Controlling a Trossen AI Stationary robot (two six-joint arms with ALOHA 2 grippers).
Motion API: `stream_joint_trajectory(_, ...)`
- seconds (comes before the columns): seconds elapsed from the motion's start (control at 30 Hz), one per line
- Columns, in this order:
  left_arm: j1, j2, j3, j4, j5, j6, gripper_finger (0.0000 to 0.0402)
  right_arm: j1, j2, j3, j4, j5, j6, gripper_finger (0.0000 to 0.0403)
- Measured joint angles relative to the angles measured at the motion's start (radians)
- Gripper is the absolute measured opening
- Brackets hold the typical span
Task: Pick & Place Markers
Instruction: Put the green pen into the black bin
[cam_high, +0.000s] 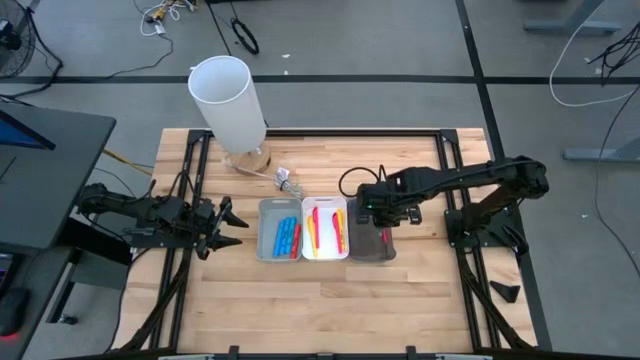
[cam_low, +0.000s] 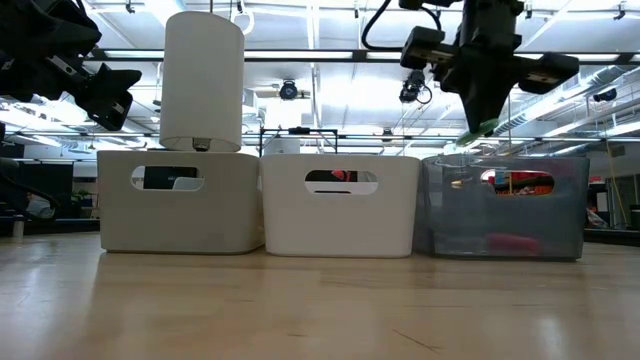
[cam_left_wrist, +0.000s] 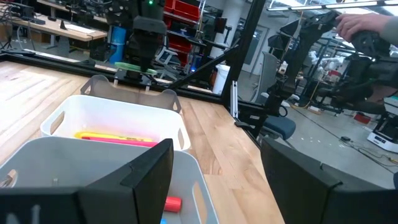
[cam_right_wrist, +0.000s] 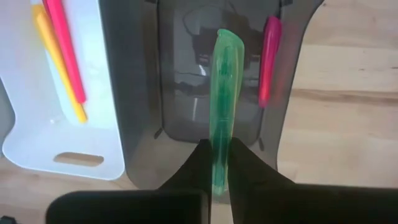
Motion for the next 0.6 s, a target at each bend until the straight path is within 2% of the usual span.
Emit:
stream_joint_trajectory(0.2,0.000,0.000,0.000,0.000,0.000,0.000,0.0248,-0.003,0.014,-0.023,0.028,0.011,0.000,0.0018)
stream_joint_trajectory(0.6,0.000,0.000,0.000,-0.001,0.000,0.000,0.0248,-0.006,0.080,-0.177,0.211,0.014,0.000,0.0018)
